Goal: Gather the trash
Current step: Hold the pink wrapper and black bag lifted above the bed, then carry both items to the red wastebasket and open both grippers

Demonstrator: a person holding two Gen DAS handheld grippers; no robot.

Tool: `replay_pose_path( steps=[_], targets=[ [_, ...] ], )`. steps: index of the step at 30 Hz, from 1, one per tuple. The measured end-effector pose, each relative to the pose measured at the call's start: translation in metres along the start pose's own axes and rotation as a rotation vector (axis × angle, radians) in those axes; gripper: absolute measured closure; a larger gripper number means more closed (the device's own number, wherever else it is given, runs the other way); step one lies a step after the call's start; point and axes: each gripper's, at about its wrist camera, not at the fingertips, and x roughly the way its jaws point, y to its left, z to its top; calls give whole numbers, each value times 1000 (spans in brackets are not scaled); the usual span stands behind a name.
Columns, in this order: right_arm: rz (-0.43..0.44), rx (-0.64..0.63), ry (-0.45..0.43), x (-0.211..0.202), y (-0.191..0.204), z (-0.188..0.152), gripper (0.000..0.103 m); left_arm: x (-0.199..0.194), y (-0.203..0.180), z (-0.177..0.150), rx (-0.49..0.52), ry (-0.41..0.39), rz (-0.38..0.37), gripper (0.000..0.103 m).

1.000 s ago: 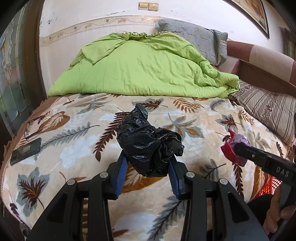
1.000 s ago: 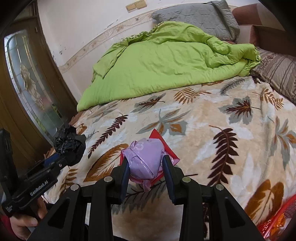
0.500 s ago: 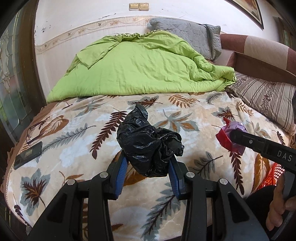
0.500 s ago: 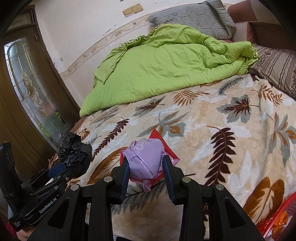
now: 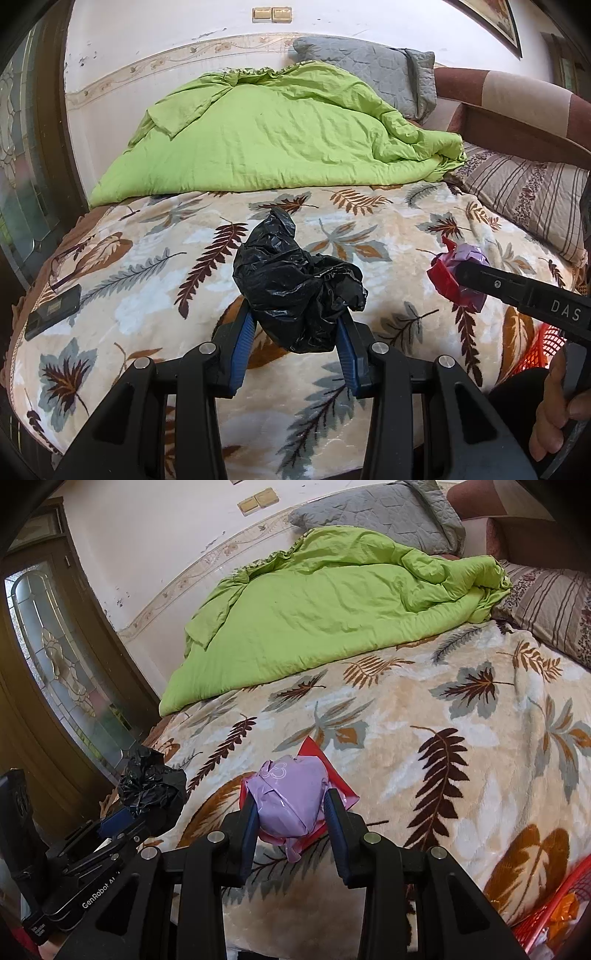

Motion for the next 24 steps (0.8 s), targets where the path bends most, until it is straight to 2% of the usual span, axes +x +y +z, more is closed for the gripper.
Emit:
replay_pose_path(
  steps=[10, 14, 19, 24],
  targets=[
    [2, 38, 0, -7, -7, -3, 66, -8, -6, 7, 7, -14, -40, 63],
    [-10, 57, -12, -21, -11, -5, 65, -14, -15, 13, 15, -24, -95, 63],
    [-50, 117, -51, -66, -36, -5, 65, -25, -47, 24, 66, -36, -234, 63],
    [-177, 202, -135, -145, -82, -11, 65, -32, -105, 29, 129, -7, -445, 63]
  ],
)
